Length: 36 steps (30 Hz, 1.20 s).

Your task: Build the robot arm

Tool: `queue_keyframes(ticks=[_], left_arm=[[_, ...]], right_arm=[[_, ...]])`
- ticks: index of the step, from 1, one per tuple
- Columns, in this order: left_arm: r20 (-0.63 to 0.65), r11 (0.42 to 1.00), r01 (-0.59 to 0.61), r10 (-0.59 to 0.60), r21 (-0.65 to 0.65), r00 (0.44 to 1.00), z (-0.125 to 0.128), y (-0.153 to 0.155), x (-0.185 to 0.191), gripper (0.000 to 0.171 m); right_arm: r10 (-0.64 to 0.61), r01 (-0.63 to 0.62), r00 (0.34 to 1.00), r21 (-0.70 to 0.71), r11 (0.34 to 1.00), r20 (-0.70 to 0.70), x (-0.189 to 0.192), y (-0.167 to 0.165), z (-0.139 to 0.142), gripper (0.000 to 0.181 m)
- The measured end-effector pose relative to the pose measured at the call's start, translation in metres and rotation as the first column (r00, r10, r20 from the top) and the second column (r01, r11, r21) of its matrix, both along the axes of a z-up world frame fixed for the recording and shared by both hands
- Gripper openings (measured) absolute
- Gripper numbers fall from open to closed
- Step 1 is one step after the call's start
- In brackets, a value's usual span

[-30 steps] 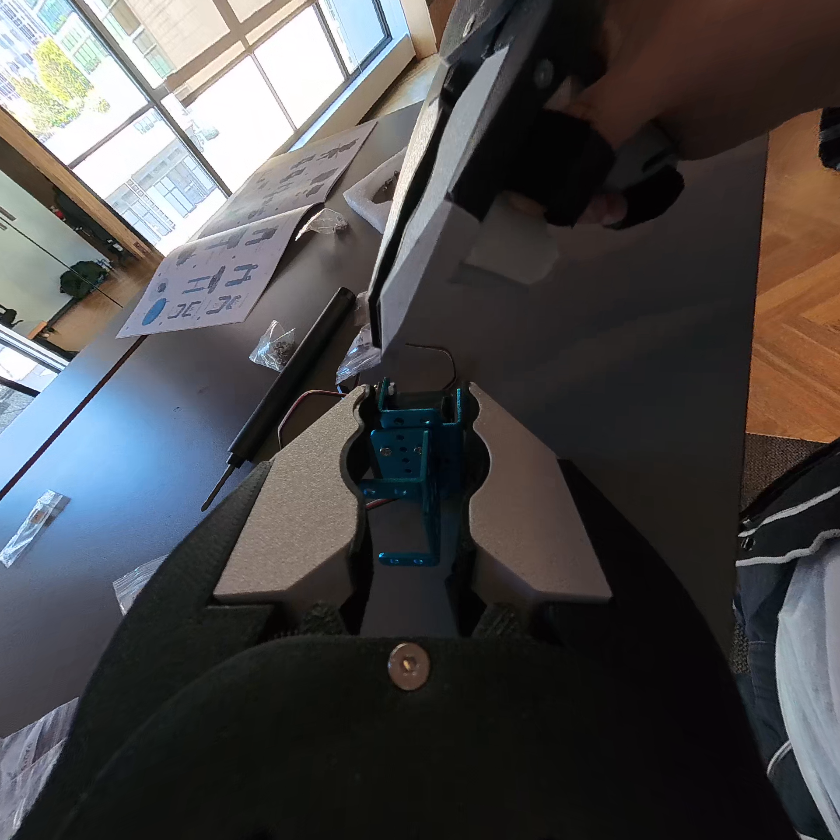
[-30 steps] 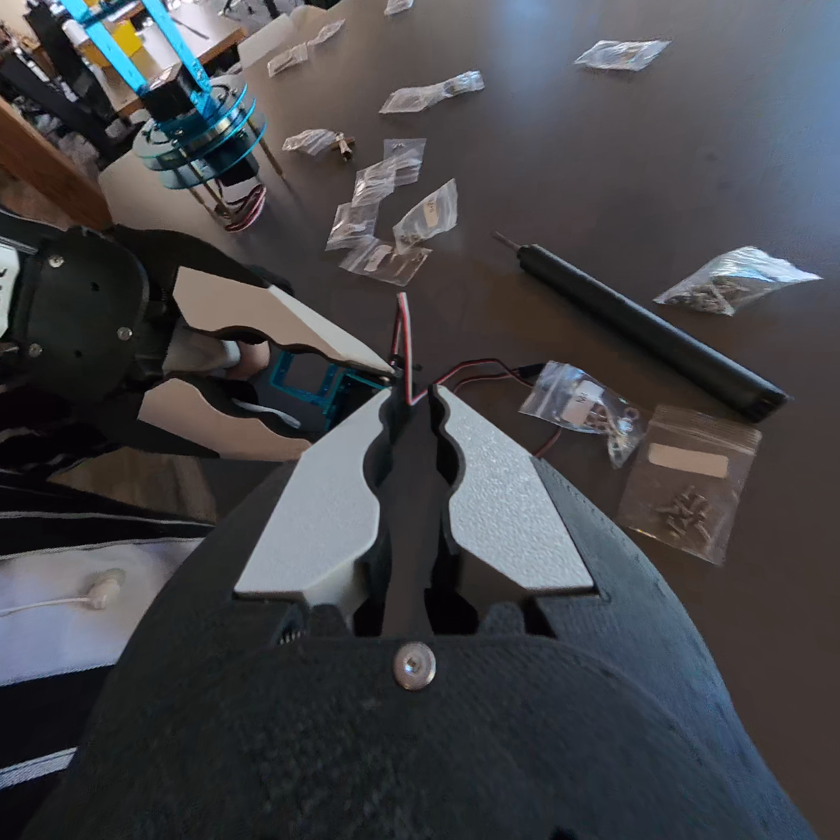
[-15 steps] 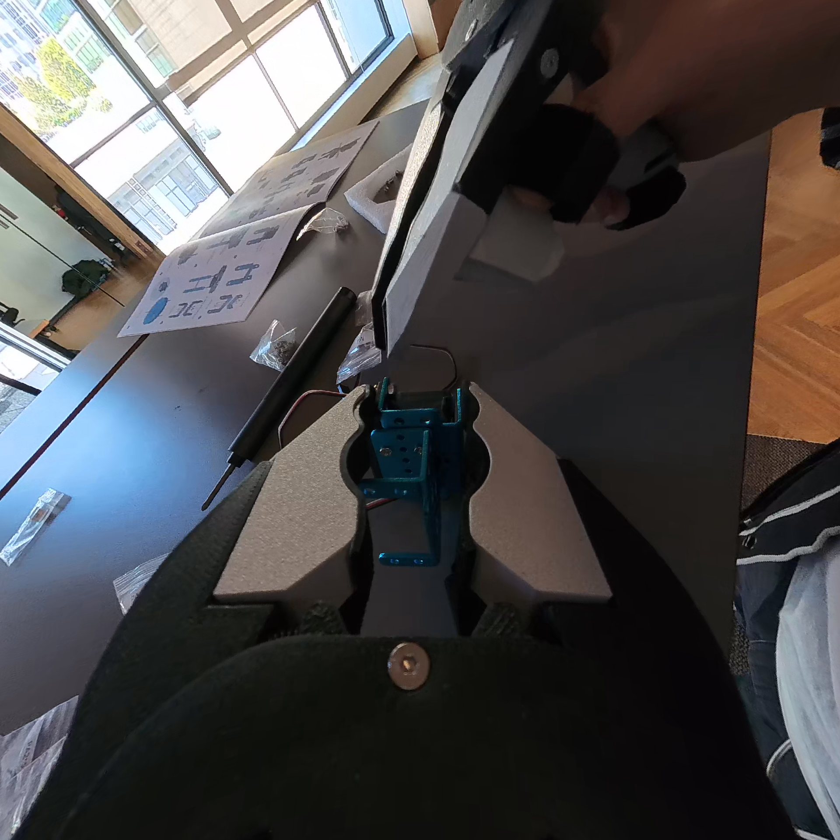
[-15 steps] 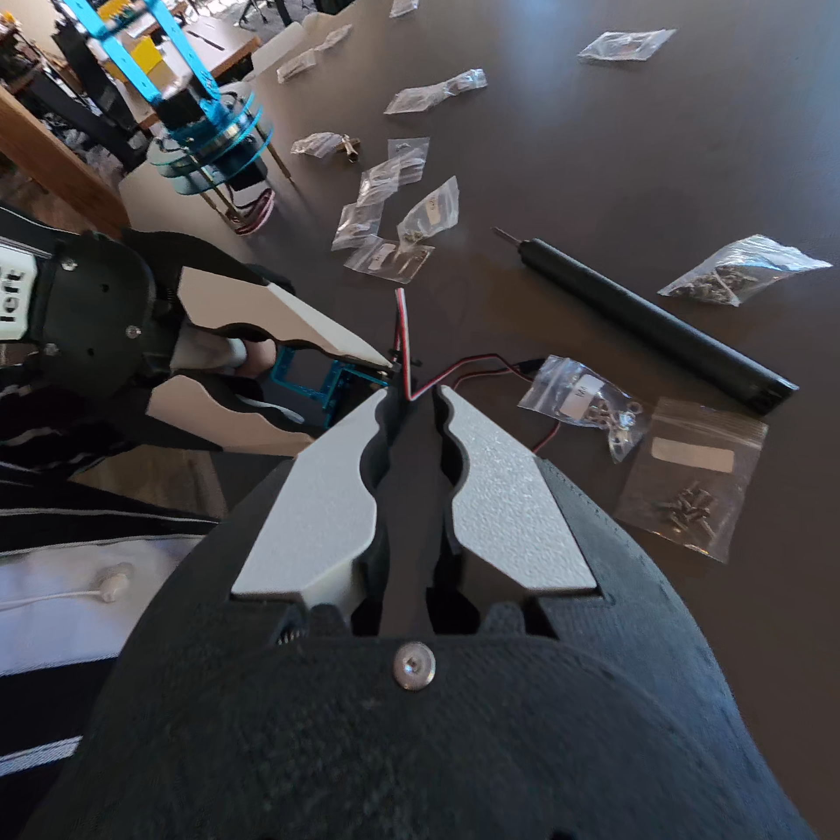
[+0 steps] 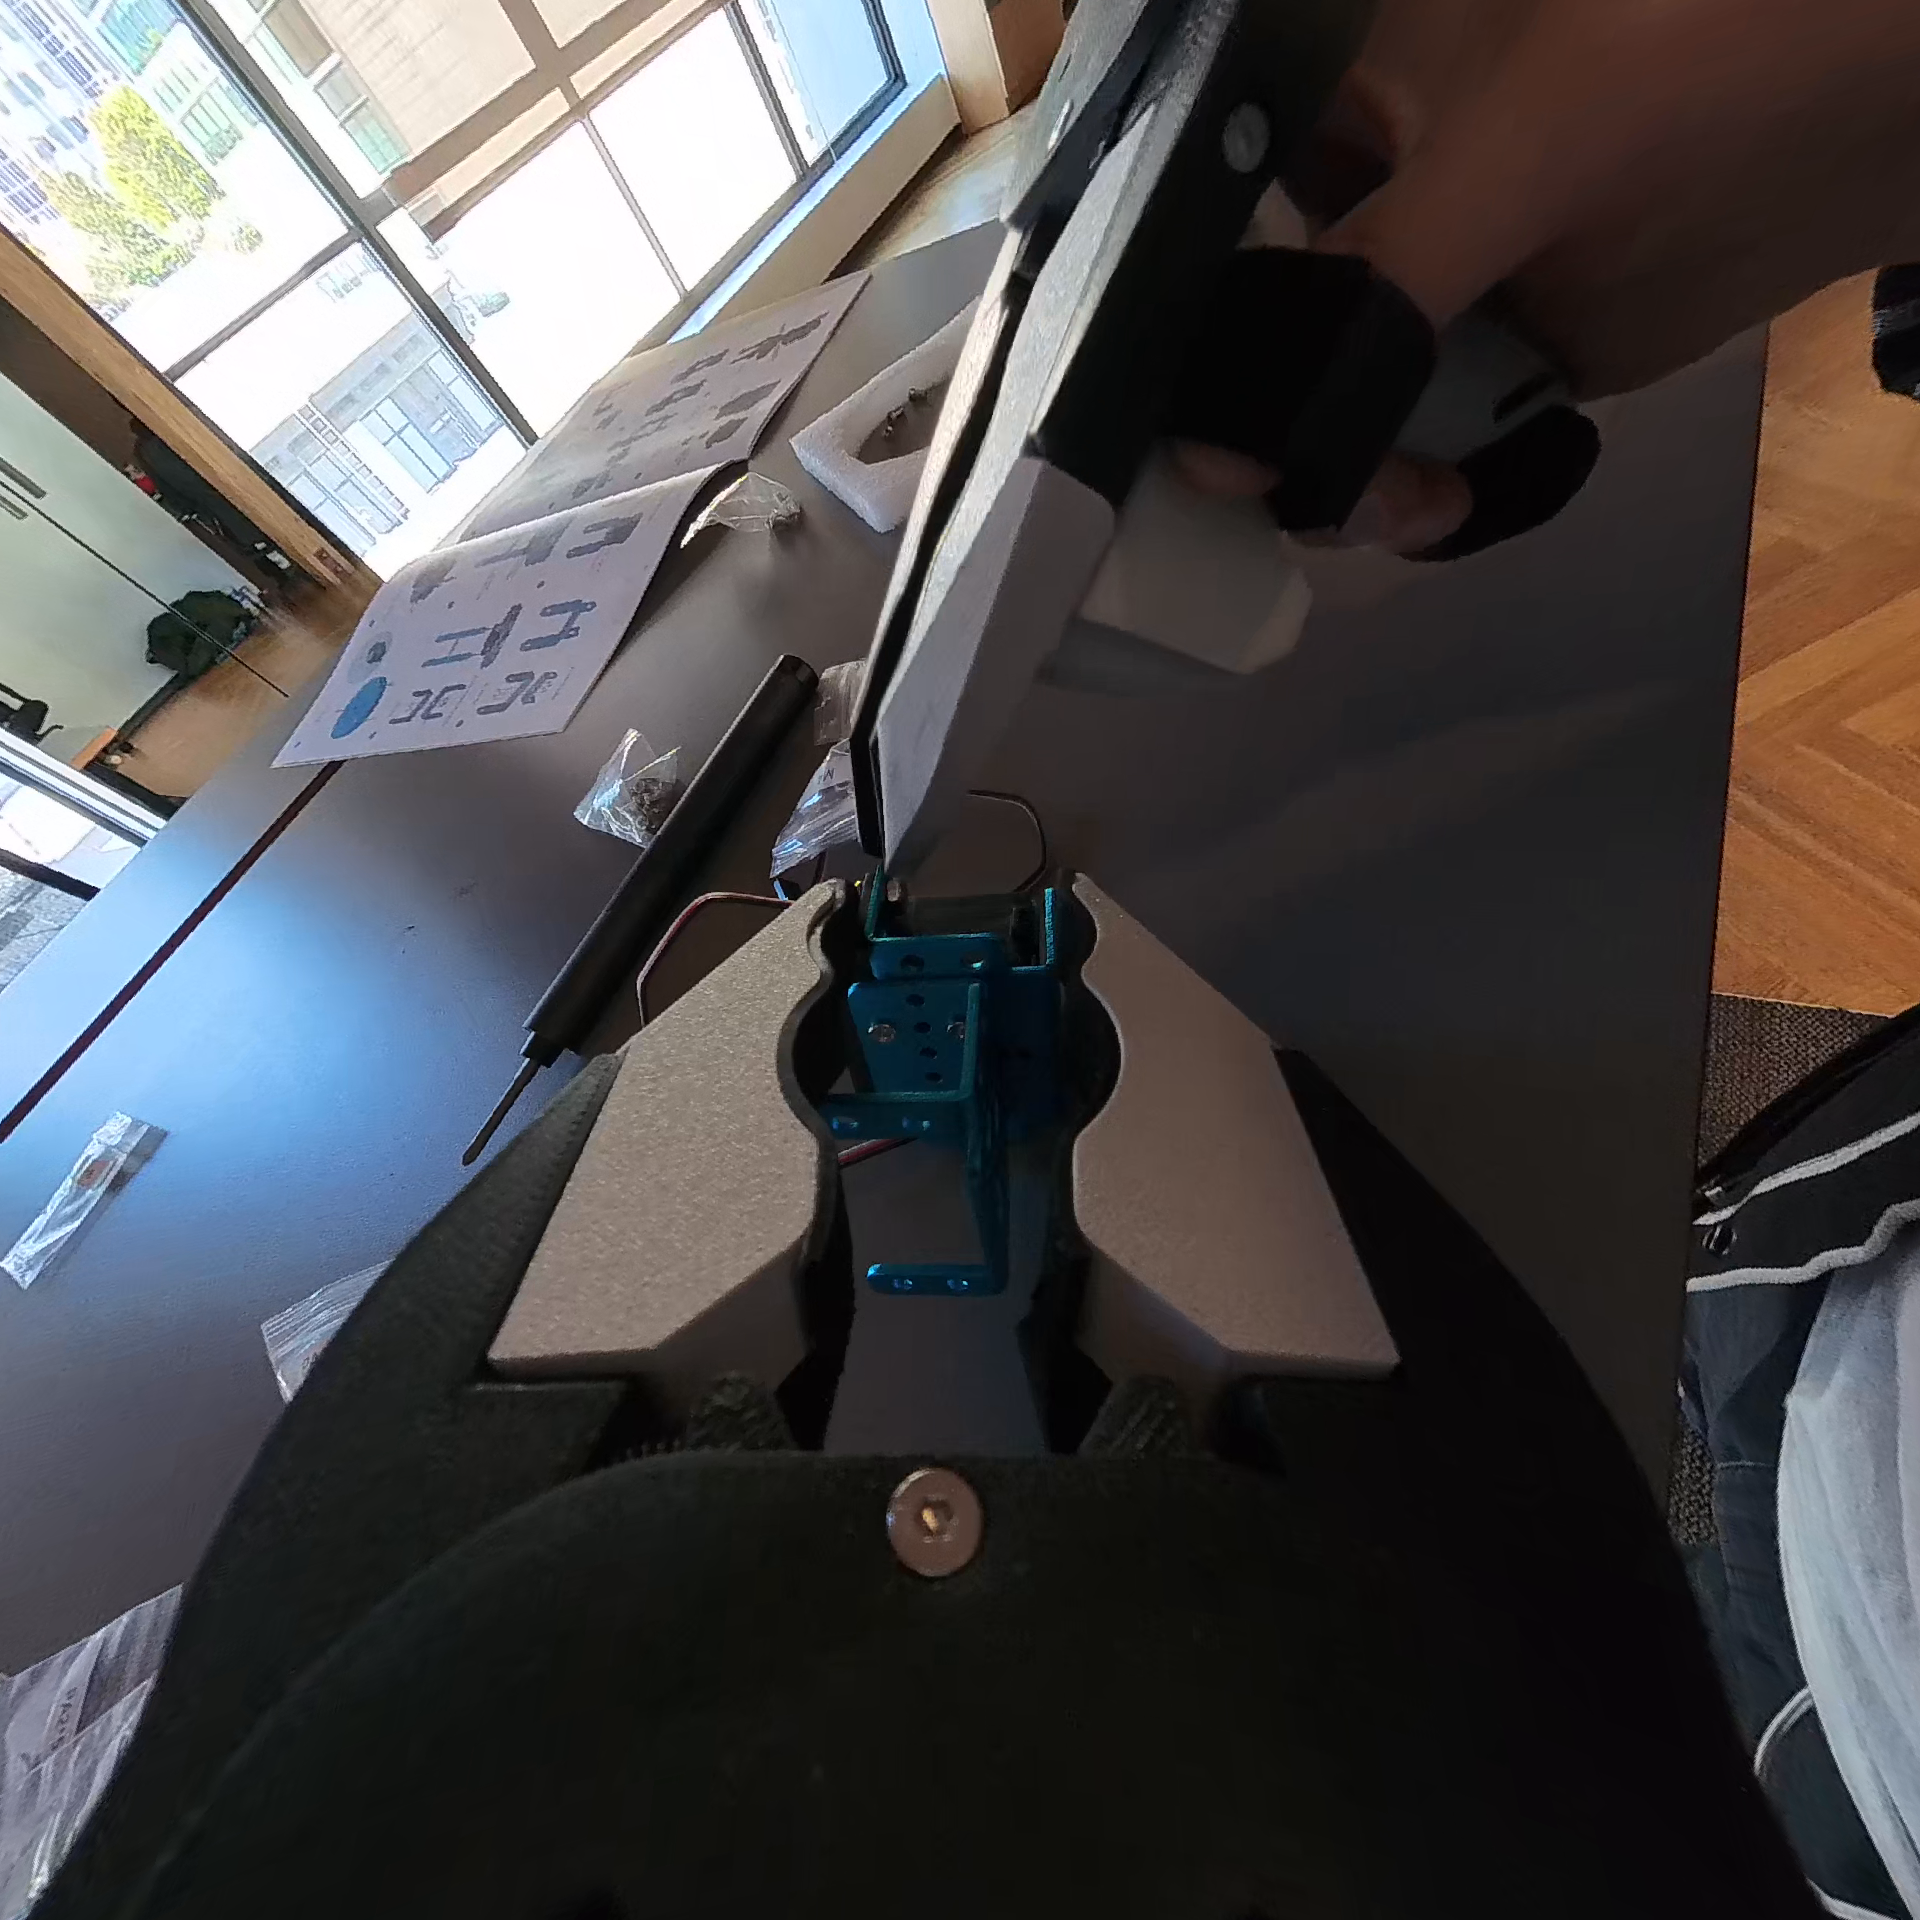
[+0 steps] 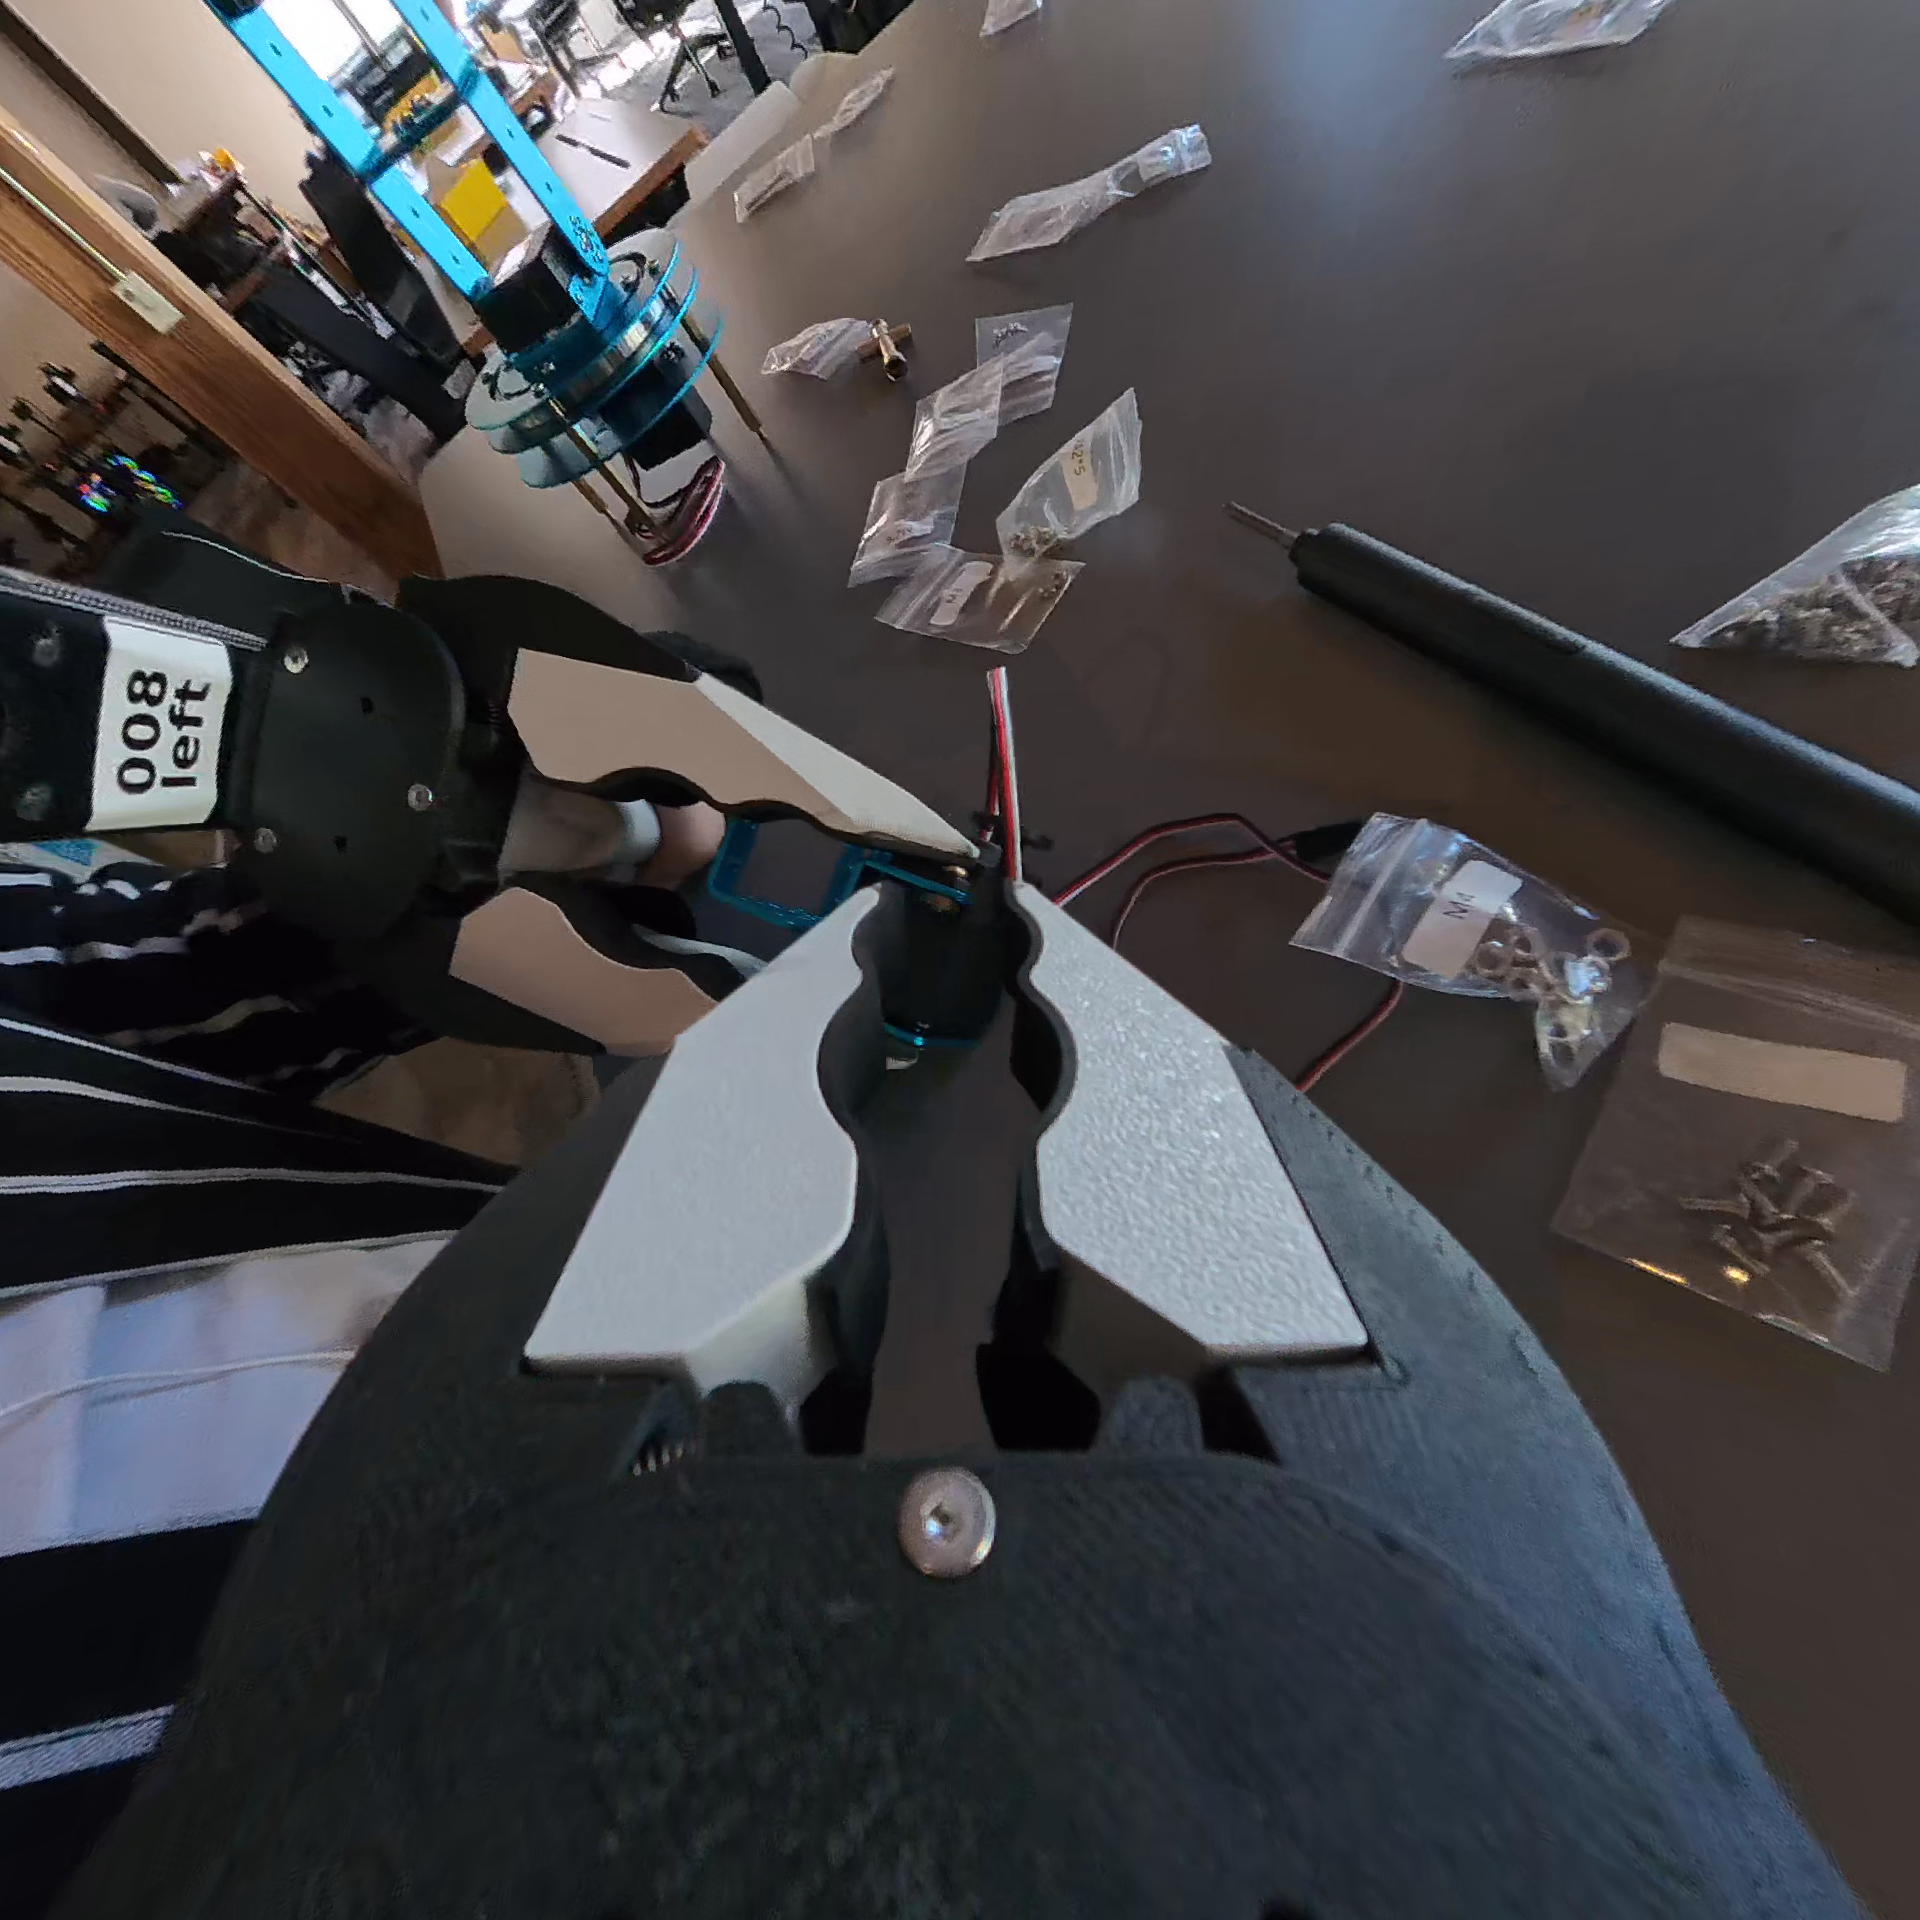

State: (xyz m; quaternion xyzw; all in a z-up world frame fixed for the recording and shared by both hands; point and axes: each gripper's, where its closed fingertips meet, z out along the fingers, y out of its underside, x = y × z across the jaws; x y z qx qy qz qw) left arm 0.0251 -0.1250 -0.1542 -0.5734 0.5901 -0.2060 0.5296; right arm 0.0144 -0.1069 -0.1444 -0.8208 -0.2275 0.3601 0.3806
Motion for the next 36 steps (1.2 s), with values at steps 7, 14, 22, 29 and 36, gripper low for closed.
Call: queue_keyframes(ticks=[7, 14, 22, 29, 36], left_arm=[[0.000, 1.000, 0.000, 0.000, 0.001, 1.000, 0.000, 0.000, 0.000, 0.036], [0.000, 1.000, 0.010, -0.010, 0.010, 1.000, 0.000, -0.001, -0.001, 0.036], [0.000, 1.000, 0.018, -0.018, 0.021, 1.000, 0.000, -0.001, 0.000, 0.036], [-0.001, 0.999, 0.024, -0.024, 0.034, 1.000, 0.000, -0.003, -0.001, 0.036], [0.000, 0.999, 0.028, -0.028, 0.033, 1.000, 0.000, -0.003, -0.001, 0.036]], right_arm=[[0.010, -0.010, 1.000, -0.015, 1.000, 0.003, -0.002, 0.001, -0.005, 0.010], [0.052, -0.057, 0.996, -0.065, 0.996, -0.067, -0.003, -0.001, -0.004, 0.006], [0.071, -0.096, 0.980, -0.132, 0.987, -0.185, -0.002, -0.001, -0.004, 0.006], [0.085, -0.114, 0.975, -0.130, 0.985, -0.206, 0.000, -0.002, -0.005, 0.000], [0.079, -0.133, 0.954, -0.171, 0.976, -0.289, 0.002, -0.003, -0.001, 0.013]])
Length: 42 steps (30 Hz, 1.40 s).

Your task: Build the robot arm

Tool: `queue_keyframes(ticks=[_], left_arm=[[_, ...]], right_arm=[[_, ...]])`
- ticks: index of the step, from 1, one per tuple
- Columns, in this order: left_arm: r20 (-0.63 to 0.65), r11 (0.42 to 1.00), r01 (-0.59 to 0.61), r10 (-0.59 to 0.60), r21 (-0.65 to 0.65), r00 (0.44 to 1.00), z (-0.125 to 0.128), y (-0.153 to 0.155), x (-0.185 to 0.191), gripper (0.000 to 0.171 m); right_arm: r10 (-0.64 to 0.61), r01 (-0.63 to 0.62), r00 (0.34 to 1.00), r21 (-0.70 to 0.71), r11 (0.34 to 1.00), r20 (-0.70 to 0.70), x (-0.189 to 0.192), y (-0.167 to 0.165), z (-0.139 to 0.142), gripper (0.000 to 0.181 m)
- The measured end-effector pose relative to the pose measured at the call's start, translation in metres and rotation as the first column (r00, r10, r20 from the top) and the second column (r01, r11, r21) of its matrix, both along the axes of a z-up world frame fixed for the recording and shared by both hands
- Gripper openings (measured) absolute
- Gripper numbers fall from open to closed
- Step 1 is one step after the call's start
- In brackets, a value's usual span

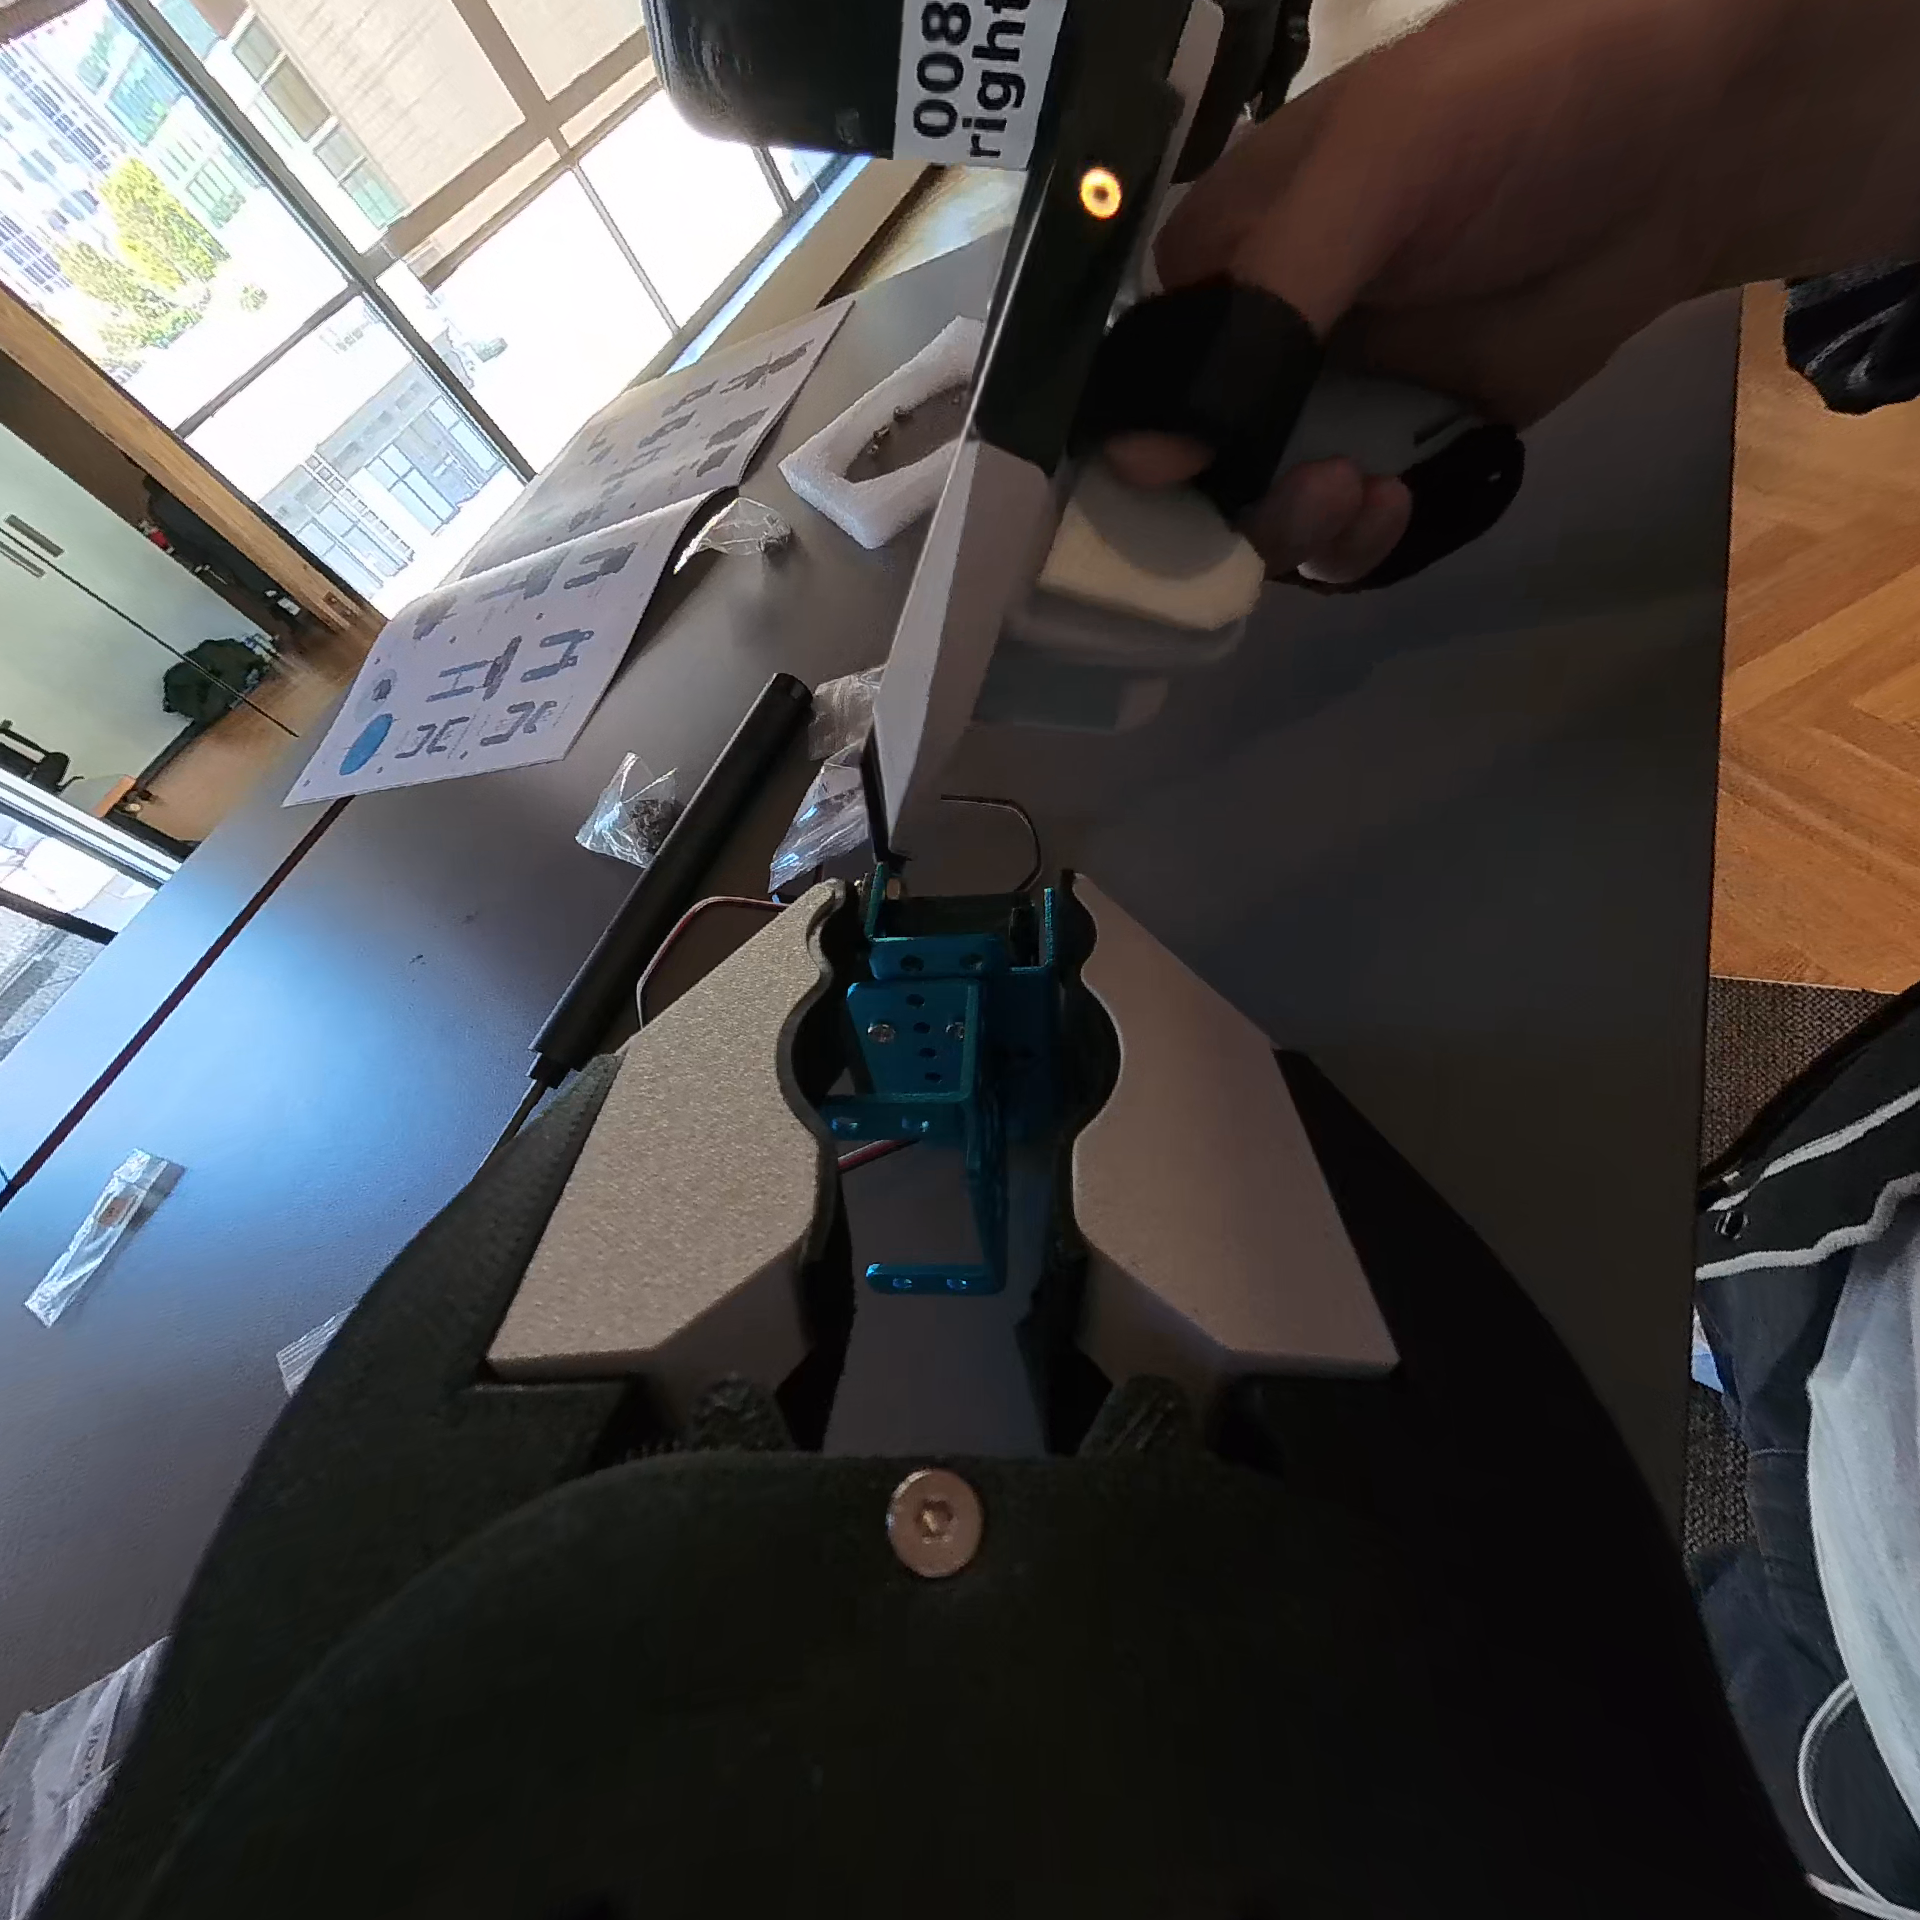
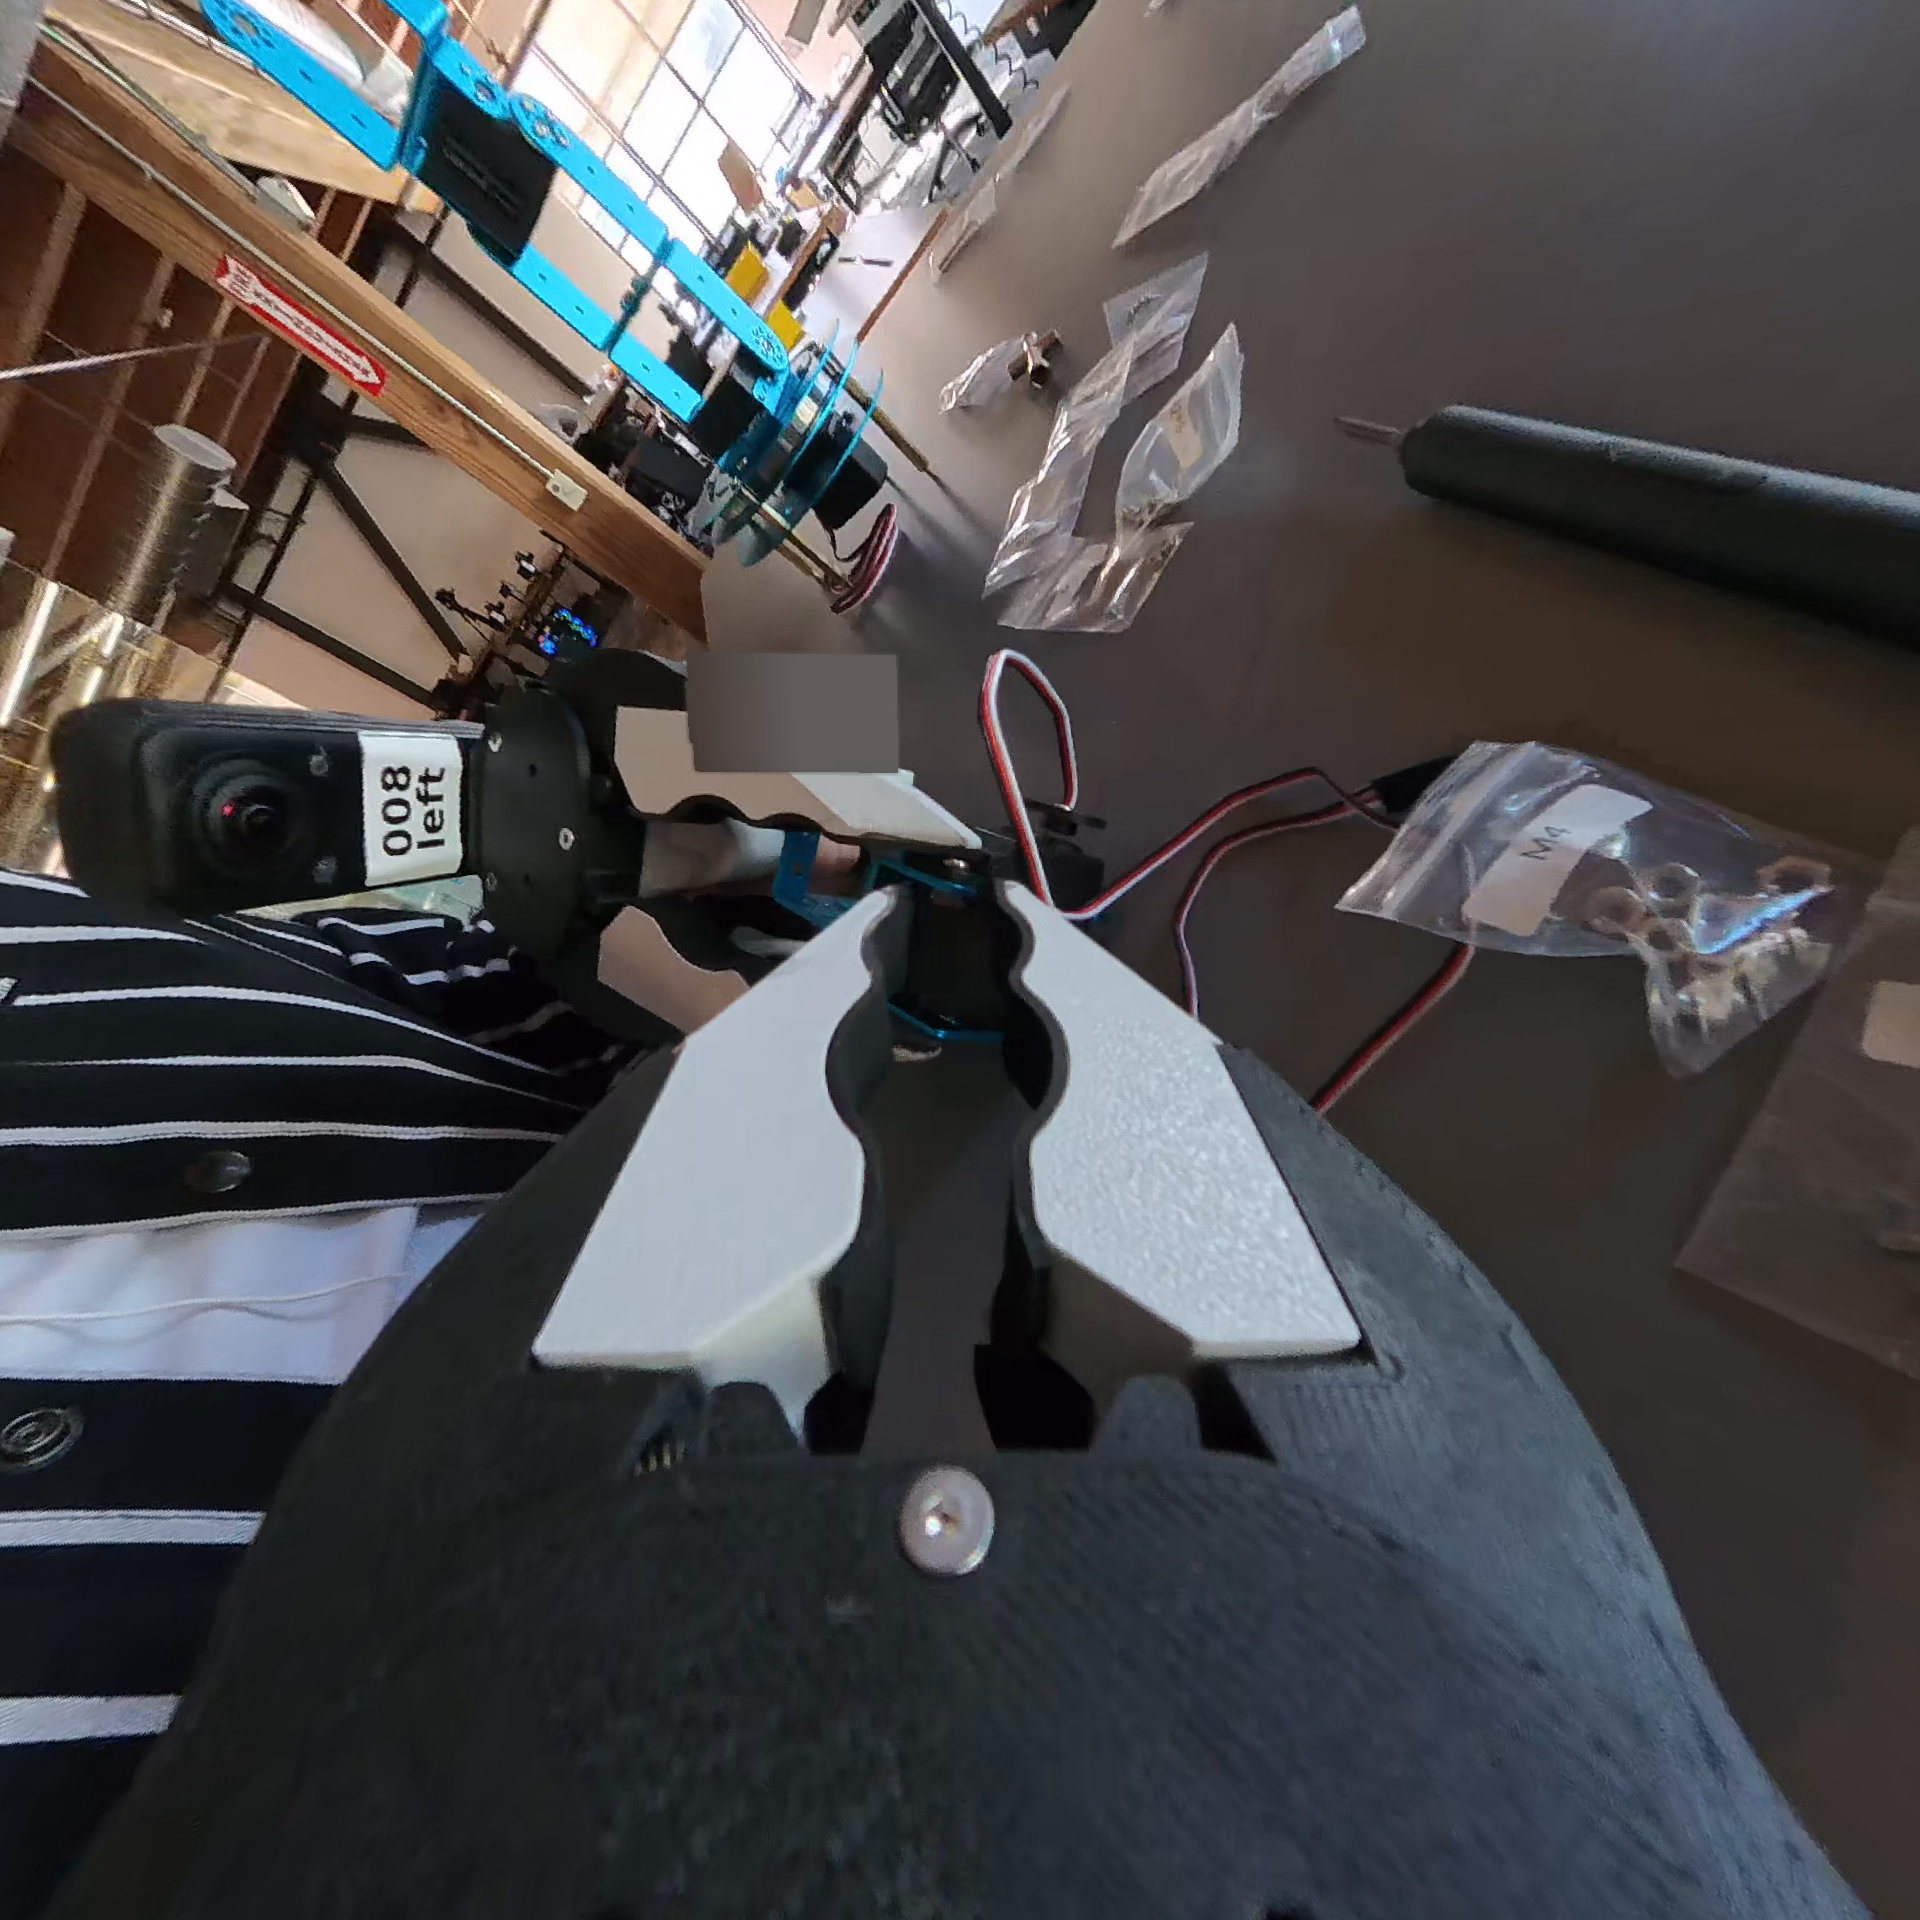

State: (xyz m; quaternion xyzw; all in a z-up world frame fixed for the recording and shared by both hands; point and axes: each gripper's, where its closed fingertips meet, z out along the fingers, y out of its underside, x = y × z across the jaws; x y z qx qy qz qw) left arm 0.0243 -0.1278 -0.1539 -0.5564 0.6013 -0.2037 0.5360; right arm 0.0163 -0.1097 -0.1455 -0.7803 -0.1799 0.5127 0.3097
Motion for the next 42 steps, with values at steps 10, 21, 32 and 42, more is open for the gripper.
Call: queue_keyframes(ticks=[10, 21, 32, 42], left_arm=[[-0.001, 1.000, 0.002, -0.002, 0.012, 1.000, 0.0002, -0.0005, -0.0001, 0.036], [-0.002, 1.000, -0.003, 0.003, 0.026, 1.000, 0.0005, -0.0009, -0.0003, 0.036], [-0.003, 0.999, -0.012, 0.012, 0.047, 1.000, 0.0005, -0.0014, -0.0003, 0.036], [-0.002, 0.999, -0.014, 0.014, 0.044, 1.000, 0.0001, -0.0004, 0.0000, 0.036]], right_arm=[[0.003, -0.005, 0.999, 0.042, 0.999, 0.034, -0.0027, -0.0019, -0.0013, 0.009], [-0.012, 0.011, 0.998, 0.019, 1.000, 0.055, -0.0015, 0.0006, -0.0038, 0.010], [-0.015, 0.013, 0.998, 0.032, 0.999, 0.064, -0.0043, -0.0012, -0.0006, 0.010], [-0.024, 0.015, 0.994, 0.091, 0.996, 0.106, -0.0043, -0.0002, -0.0020, 0.007]])
